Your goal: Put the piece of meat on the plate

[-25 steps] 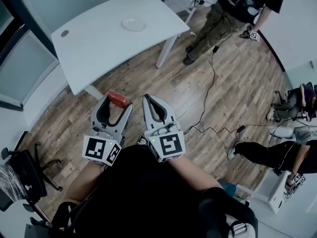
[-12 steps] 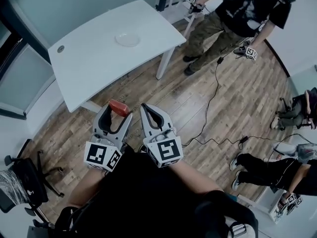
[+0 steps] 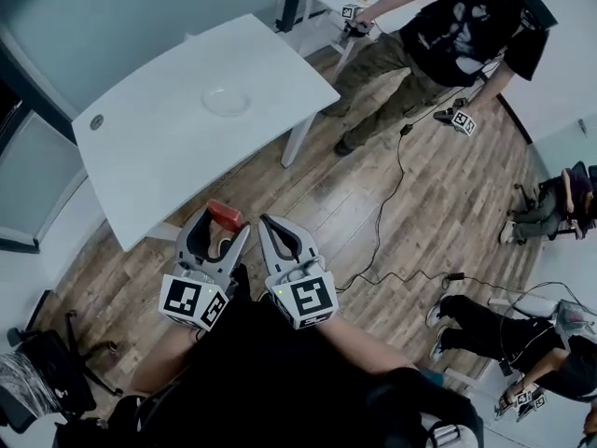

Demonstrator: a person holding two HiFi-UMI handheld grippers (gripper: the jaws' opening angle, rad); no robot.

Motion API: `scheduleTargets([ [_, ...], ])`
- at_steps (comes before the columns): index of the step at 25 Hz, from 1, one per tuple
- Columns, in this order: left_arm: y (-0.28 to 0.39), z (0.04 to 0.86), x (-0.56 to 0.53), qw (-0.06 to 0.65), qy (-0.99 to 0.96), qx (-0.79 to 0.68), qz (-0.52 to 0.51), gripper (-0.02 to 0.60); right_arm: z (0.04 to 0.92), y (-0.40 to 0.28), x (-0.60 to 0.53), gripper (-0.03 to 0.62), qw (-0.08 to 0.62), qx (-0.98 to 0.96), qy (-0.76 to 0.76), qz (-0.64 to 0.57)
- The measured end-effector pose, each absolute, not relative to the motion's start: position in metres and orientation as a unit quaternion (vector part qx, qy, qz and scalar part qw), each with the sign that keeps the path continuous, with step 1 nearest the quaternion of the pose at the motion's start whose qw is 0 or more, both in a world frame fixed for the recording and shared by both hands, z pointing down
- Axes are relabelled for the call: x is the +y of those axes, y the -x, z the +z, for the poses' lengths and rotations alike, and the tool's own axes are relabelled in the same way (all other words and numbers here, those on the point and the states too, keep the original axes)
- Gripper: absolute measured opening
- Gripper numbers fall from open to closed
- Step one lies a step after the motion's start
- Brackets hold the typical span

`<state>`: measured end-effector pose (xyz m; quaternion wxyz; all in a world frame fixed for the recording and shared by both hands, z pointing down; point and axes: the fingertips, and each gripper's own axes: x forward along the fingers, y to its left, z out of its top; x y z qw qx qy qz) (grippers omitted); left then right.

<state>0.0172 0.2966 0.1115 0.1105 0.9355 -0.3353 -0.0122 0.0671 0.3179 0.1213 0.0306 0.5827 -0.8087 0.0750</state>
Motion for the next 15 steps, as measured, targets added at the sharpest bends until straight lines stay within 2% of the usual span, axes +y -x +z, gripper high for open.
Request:
scheduleTargets([
  [15,-0.002,0.107,0.171,0.121,-0.944,-0.308,-0.018,0.304,0.116,-0.064,0.193,0.003,0.053,-0.777,-0.623,0.073],
])
